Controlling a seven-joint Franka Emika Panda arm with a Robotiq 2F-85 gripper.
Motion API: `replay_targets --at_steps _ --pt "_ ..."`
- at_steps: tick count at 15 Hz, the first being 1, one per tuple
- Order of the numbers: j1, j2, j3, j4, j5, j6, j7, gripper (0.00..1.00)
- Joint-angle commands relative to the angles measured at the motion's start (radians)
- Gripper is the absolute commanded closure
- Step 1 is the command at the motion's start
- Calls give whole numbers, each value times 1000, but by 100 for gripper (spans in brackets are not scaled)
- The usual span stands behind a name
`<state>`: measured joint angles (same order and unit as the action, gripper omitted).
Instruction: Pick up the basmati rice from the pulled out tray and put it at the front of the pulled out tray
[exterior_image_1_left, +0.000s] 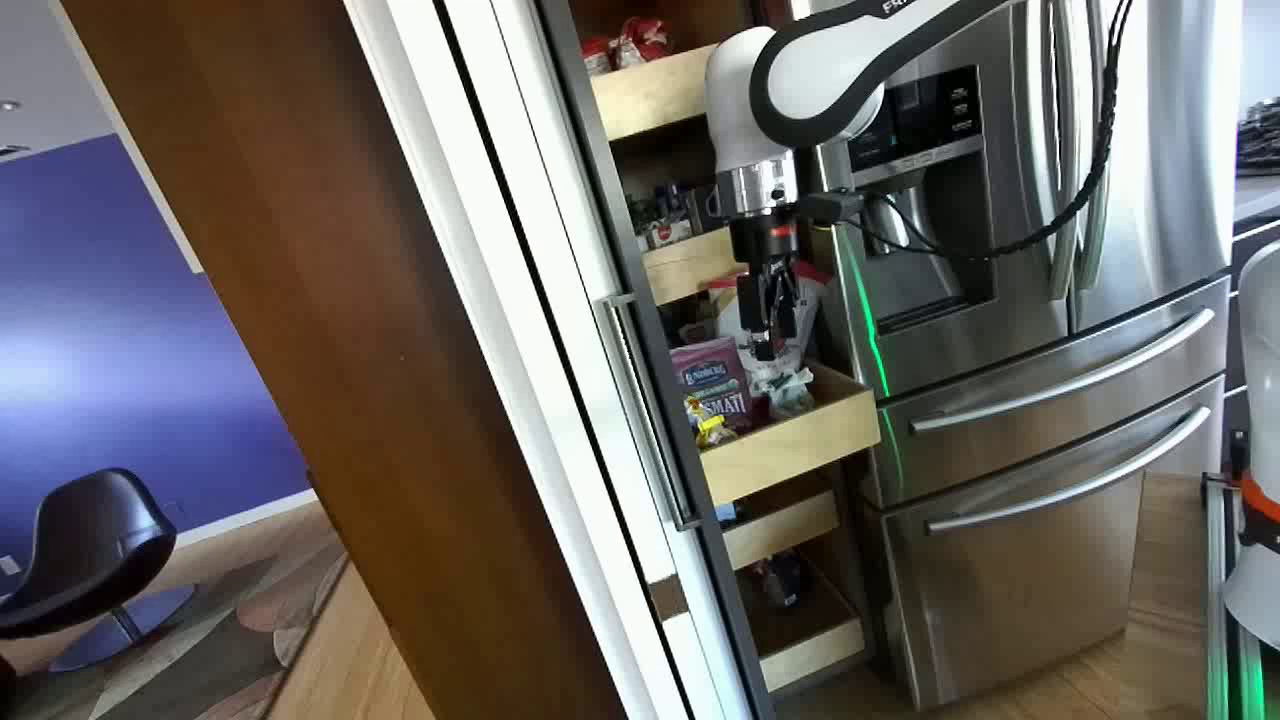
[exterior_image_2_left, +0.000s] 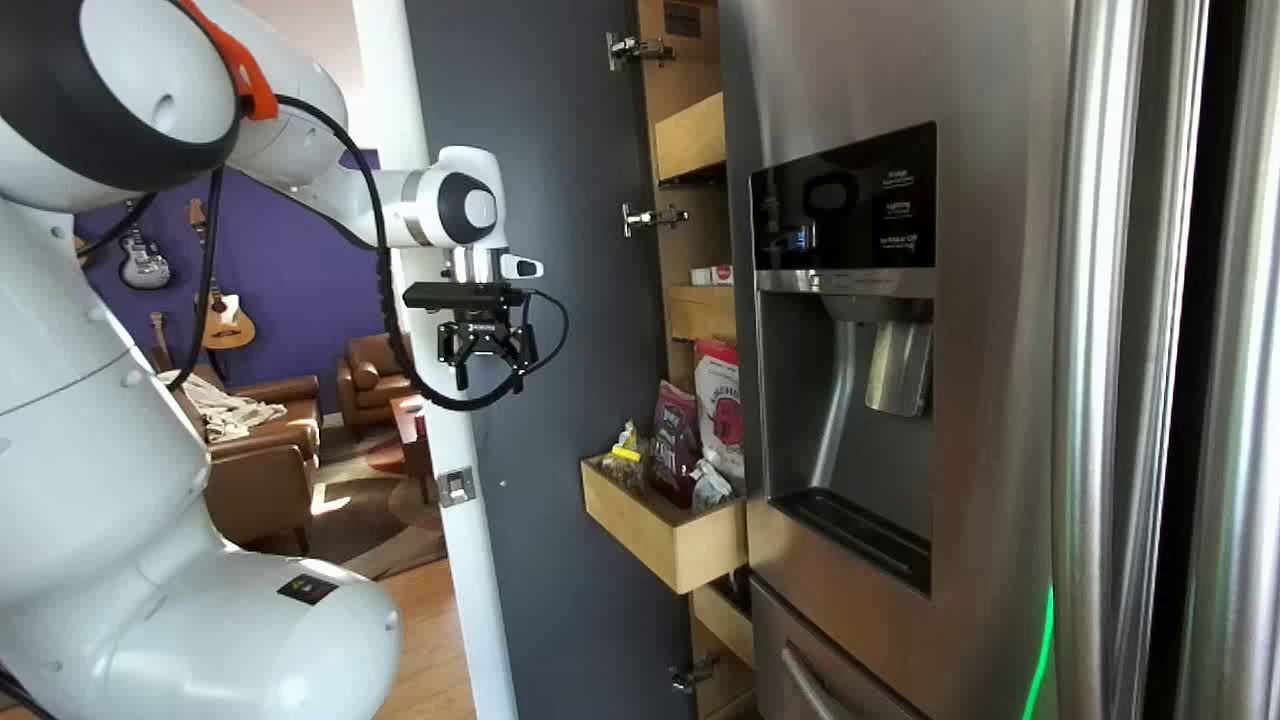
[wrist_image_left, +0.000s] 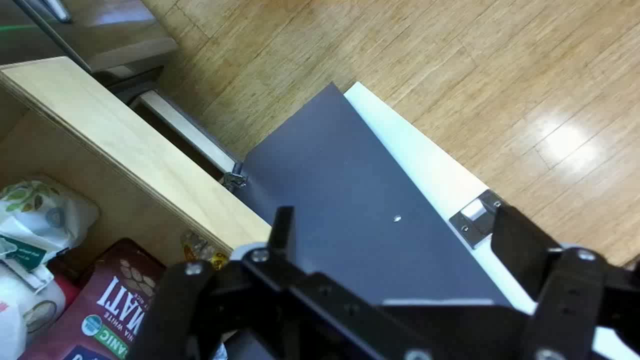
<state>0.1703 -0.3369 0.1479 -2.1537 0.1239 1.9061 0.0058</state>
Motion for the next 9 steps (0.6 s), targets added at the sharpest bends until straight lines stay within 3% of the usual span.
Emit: replay_targets --at_steps 1,6,9 --pt "-2 1 2 2 1 -2 0 0" --pt "-2 1 2 2 1 -2 0 0" --pt "-21 58 1 70 -72 29 -30 0"
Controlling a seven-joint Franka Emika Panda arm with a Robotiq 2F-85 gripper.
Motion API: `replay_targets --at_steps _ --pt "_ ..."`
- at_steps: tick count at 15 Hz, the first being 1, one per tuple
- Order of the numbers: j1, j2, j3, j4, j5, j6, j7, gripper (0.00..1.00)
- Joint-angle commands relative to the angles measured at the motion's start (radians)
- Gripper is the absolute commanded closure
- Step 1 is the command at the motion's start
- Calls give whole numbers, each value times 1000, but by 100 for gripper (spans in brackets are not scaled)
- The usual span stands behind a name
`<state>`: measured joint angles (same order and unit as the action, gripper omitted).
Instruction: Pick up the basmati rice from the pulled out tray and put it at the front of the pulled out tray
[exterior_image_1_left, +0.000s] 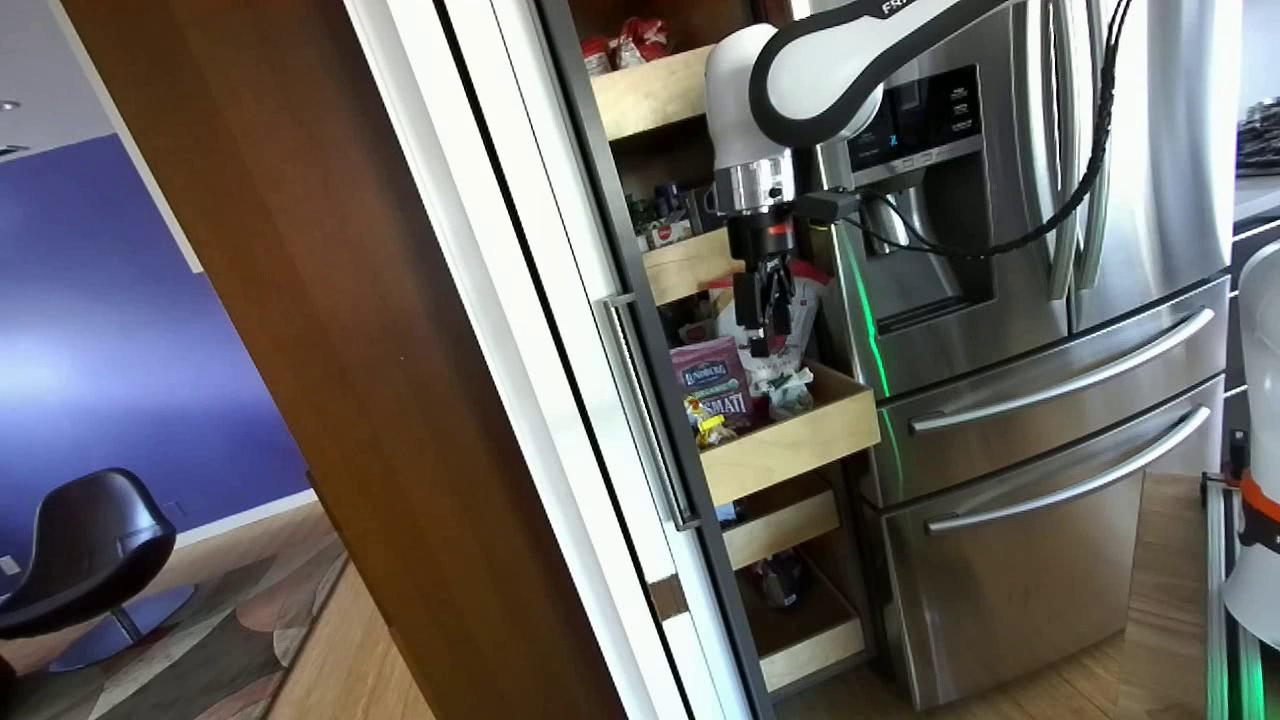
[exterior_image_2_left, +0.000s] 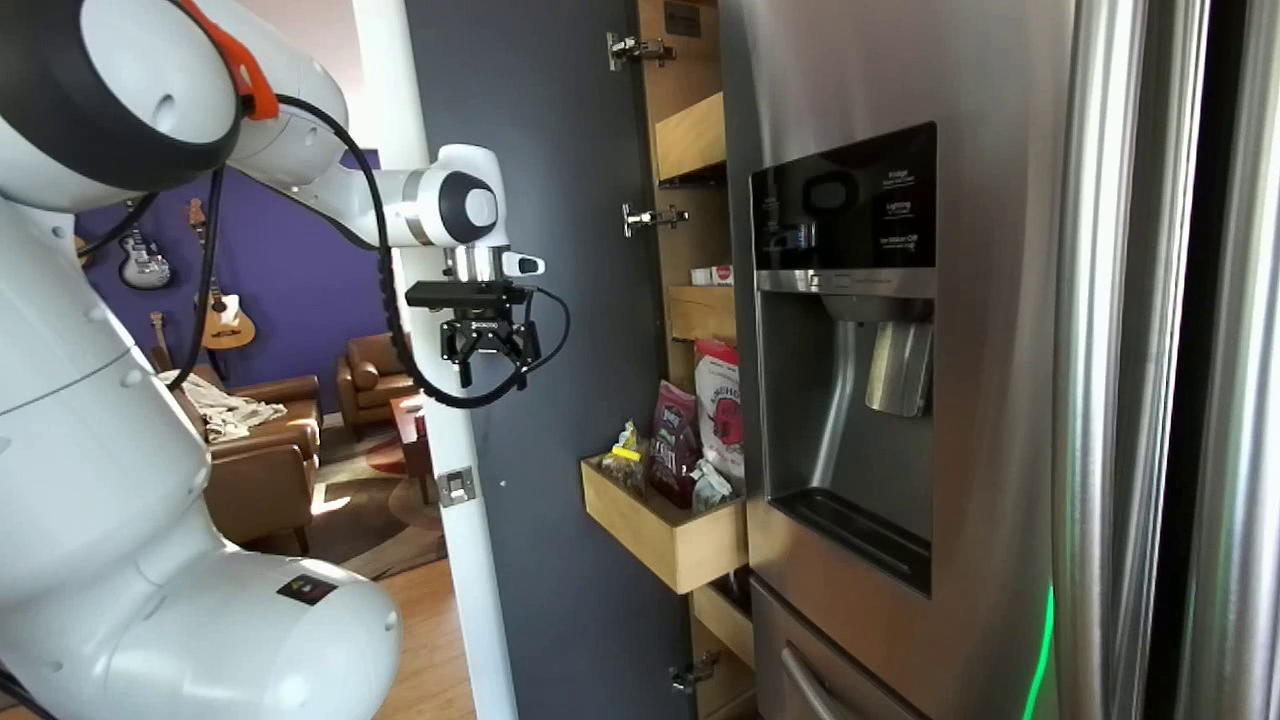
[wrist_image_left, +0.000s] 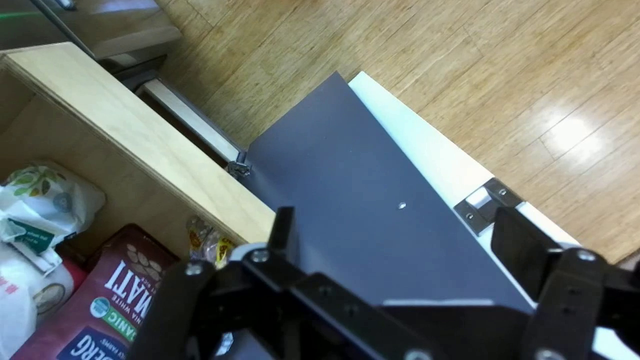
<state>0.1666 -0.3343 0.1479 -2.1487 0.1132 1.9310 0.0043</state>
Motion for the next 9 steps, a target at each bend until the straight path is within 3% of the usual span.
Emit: replay_targets --at_steps 1,9 --pt "-17 74 -4 82 -66 19 -49 0" --pt "-54 354 -59 380 -189 -41 -394 0"
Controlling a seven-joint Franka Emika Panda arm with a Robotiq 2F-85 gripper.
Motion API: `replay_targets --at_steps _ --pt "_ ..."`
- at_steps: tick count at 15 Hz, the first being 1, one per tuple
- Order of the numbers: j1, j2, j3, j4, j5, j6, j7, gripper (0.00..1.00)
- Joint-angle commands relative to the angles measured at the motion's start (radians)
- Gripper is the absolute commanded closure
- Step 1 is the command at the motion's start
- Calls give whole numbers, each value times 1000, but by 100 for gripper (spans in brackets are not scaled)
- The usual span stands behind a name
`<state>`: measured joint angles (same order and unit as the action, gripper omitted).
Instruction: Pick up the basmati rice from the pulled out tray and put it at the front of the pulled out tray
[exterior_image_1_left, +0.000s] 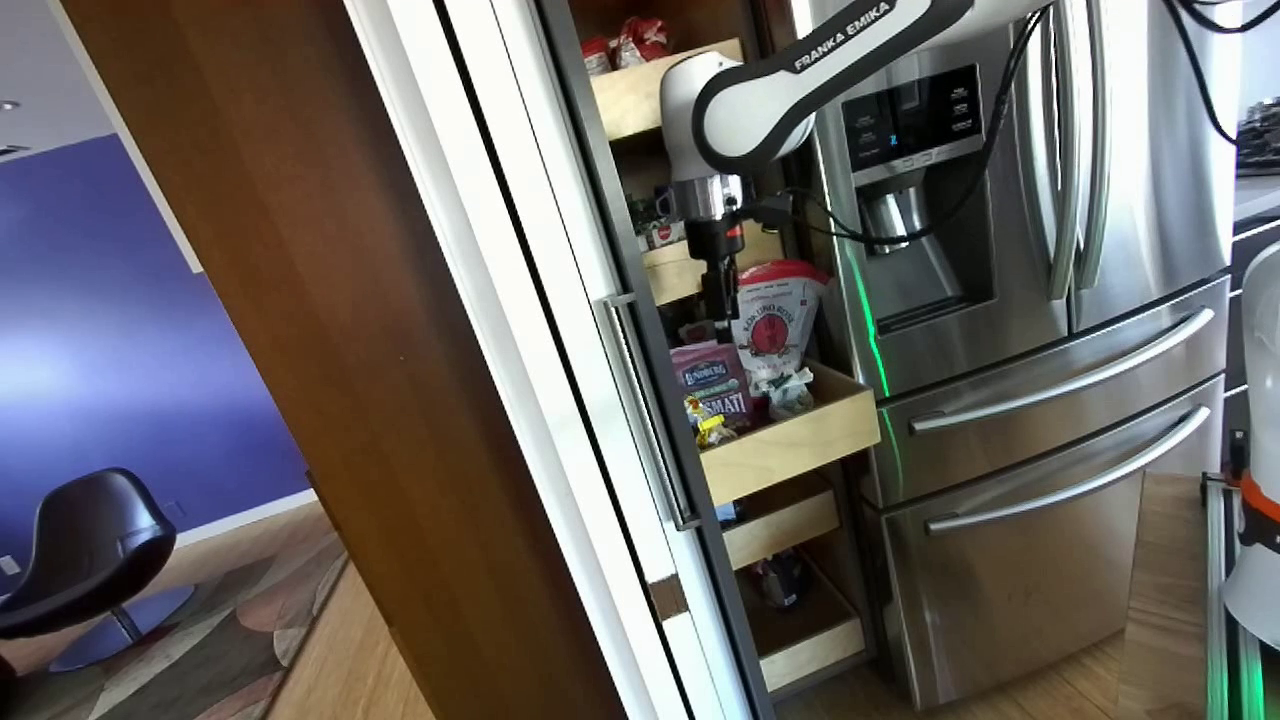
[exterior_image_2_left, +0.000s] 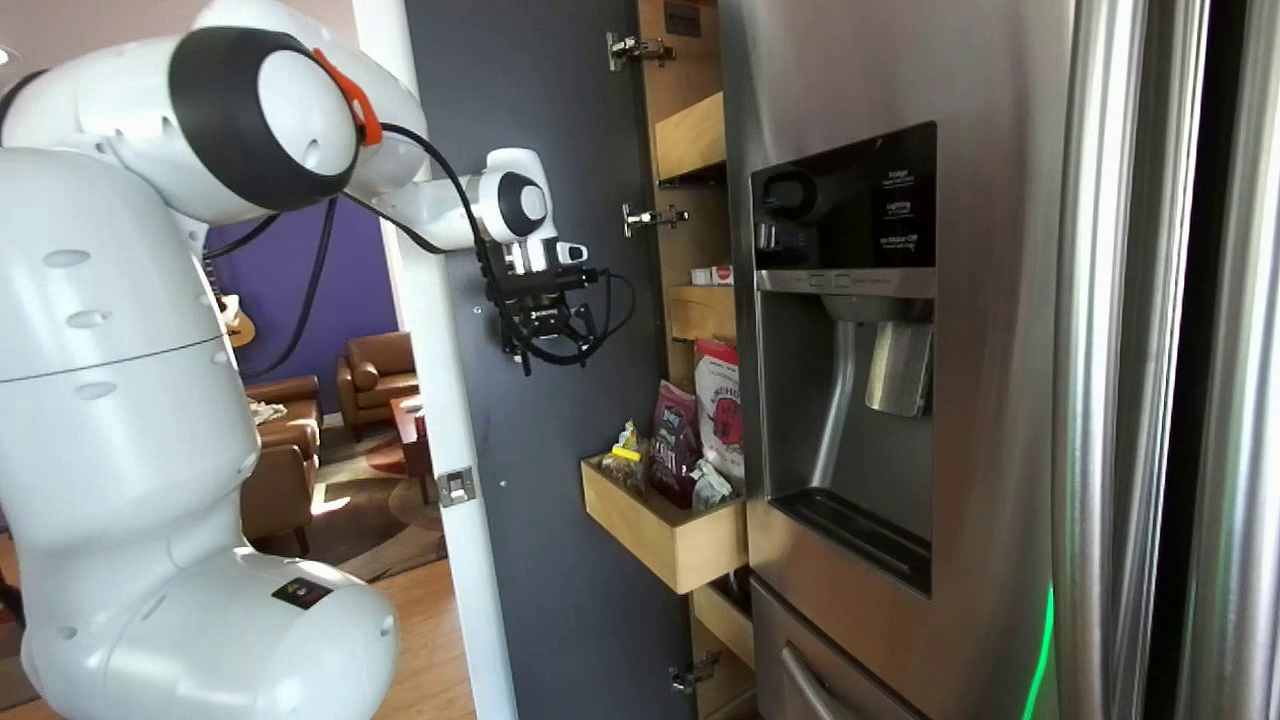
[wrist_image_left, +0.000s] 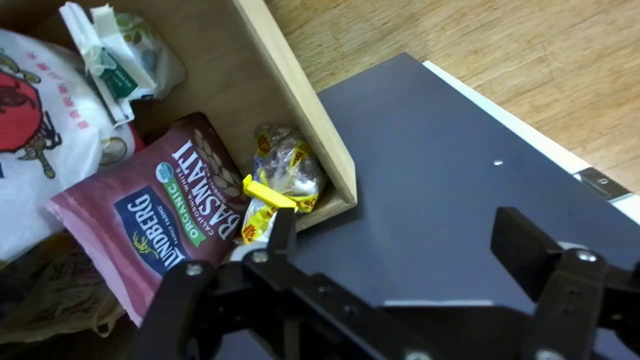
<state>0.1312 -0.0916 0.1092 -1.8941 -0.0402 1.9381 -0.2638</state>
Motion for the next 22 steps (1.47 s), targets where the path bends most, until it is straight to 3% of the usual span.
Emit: replay_targets --at_steps 1,5,6,7,18,22 --pt "-28 139 -30 157 -32 -55 -178 0" --pt "-74 224 -55 263 -49 -32 -306 0" --pt "-87 235 -58 272 -2 22 -318 0" --pt "-75 195 -48 222 -28 -7 -277 0" --pt "-96 280 -61 310 -56 14 -275 0" --pt "-108 322 -57 316 -66 27 -341 0"
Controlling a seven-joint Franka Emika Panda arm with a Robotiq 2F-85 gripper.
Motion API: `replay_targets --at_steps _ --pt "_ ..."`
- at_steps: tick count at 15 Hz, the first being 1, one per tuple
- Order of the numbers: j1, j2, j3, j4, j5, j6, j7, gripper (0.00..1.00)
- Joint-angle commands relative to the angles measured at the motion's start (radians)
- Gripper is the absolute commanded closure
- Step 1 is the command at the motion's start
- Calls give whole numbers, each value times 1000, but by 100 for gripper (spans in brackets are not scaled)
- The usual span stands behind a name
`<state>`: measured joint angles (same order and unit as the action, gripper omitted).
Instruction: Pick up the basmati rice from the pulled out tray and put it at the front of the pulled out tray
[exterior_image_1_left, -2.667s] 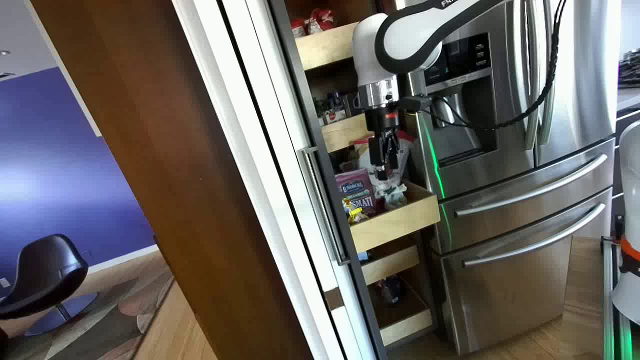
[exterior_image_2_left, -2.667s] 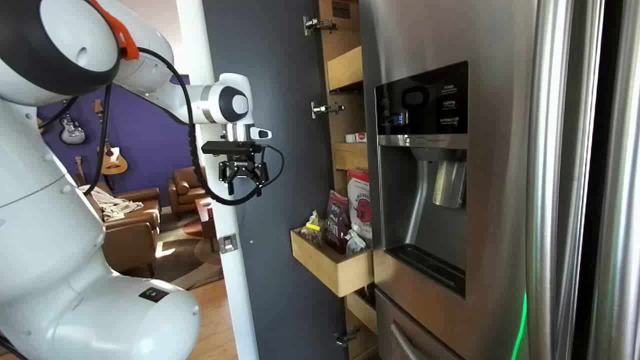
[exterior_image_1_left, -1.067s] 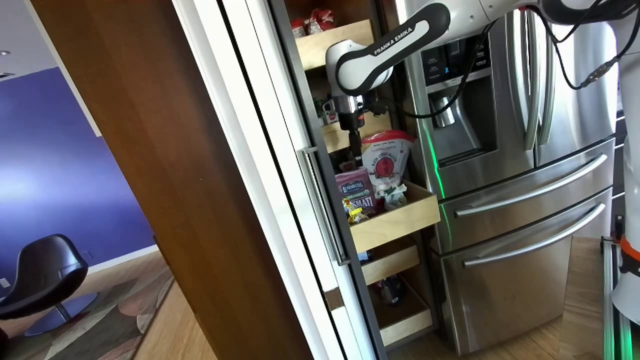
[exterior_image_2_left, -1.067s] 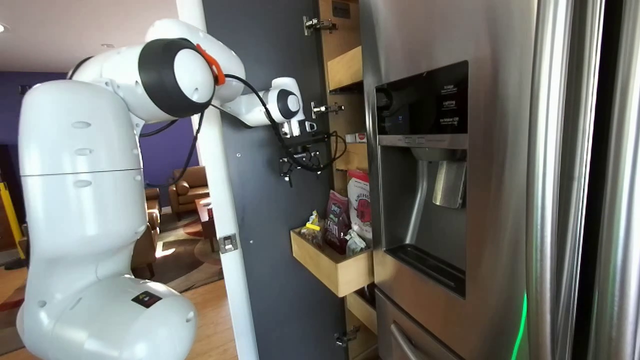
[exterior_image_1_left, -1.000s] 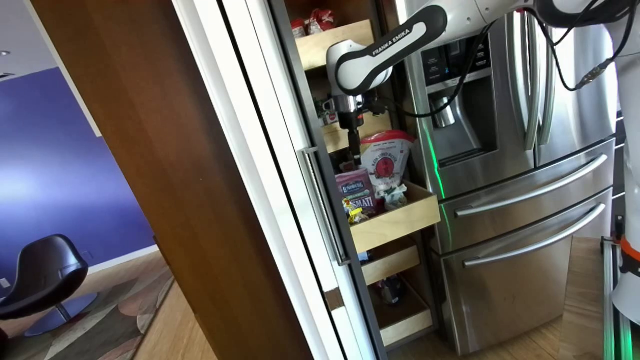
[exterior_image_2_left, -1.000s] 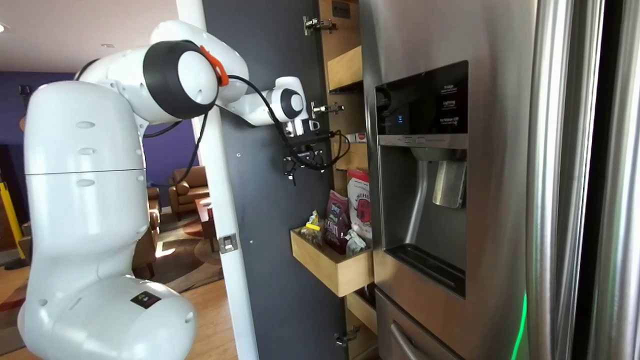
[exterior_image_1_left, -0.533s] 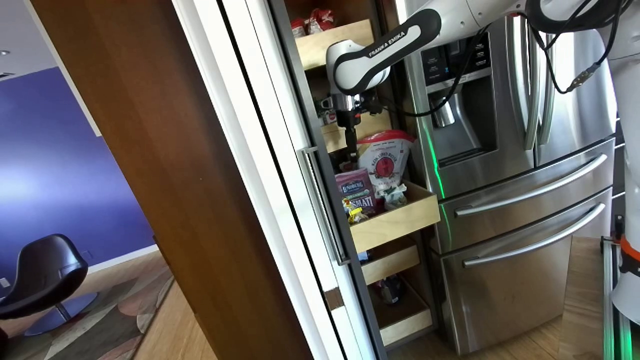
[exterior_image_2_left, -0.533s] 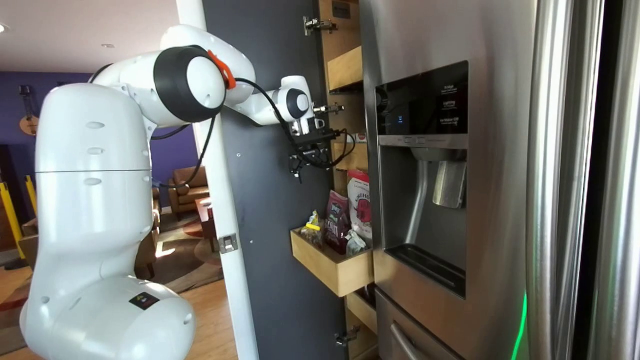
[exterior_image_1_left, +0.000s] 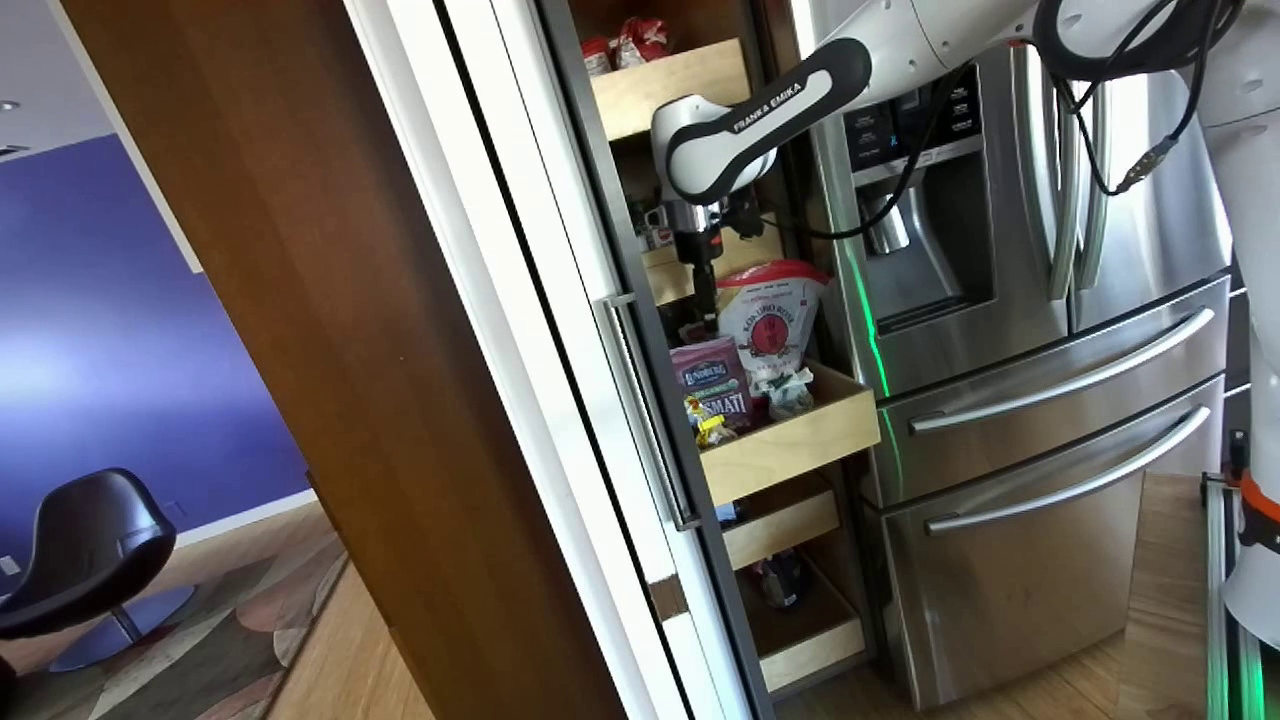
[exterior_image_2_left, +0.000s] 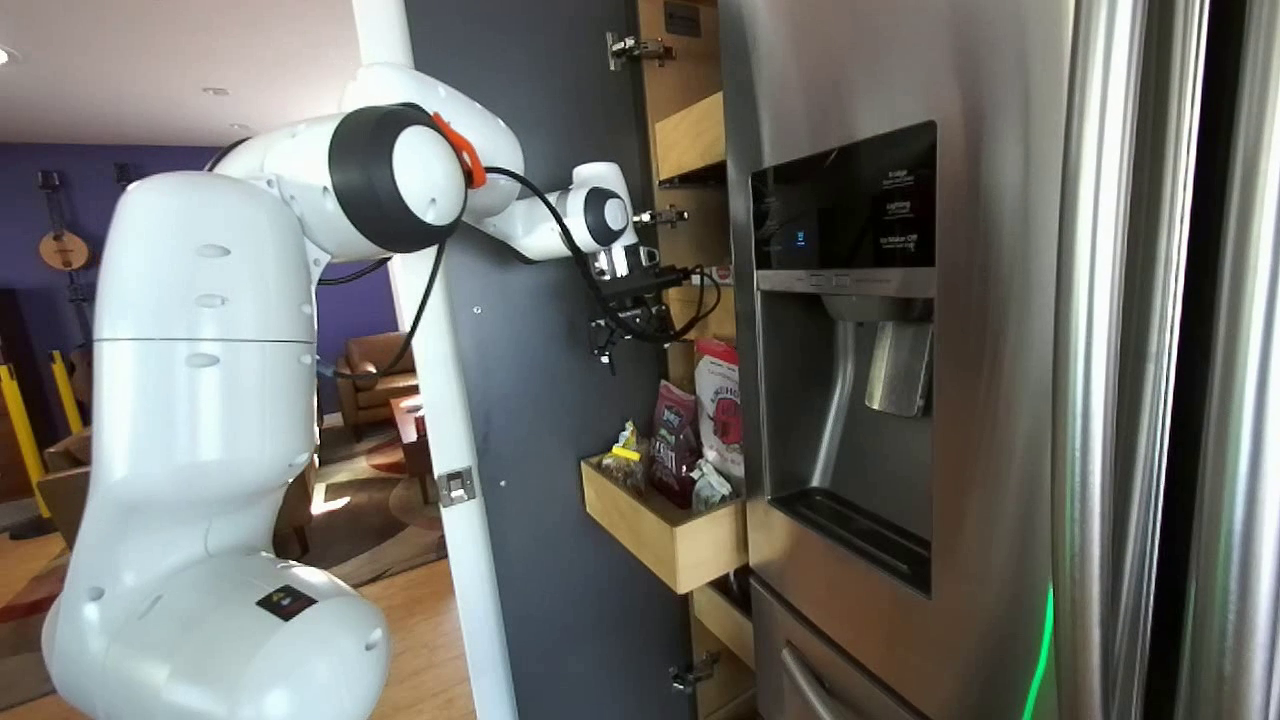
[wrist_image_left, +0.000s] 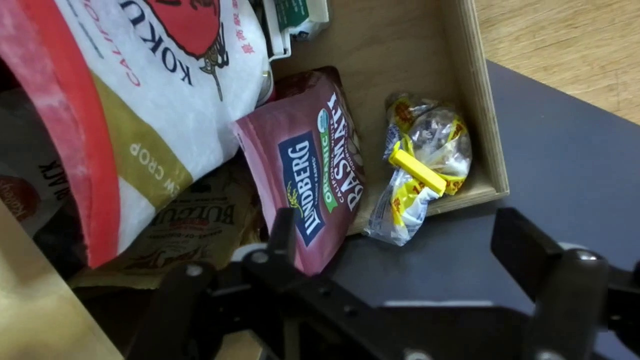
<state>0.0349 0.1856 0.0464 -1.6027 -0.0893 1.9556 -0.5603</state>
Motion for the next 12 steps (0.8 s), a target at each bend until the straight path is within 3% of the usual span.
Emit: replay_targets --at_steps 1,12 --pt "-14 57 7 27 -23 26 -60 0" --pt "-38 163 5 61 -45 179 -201 0"
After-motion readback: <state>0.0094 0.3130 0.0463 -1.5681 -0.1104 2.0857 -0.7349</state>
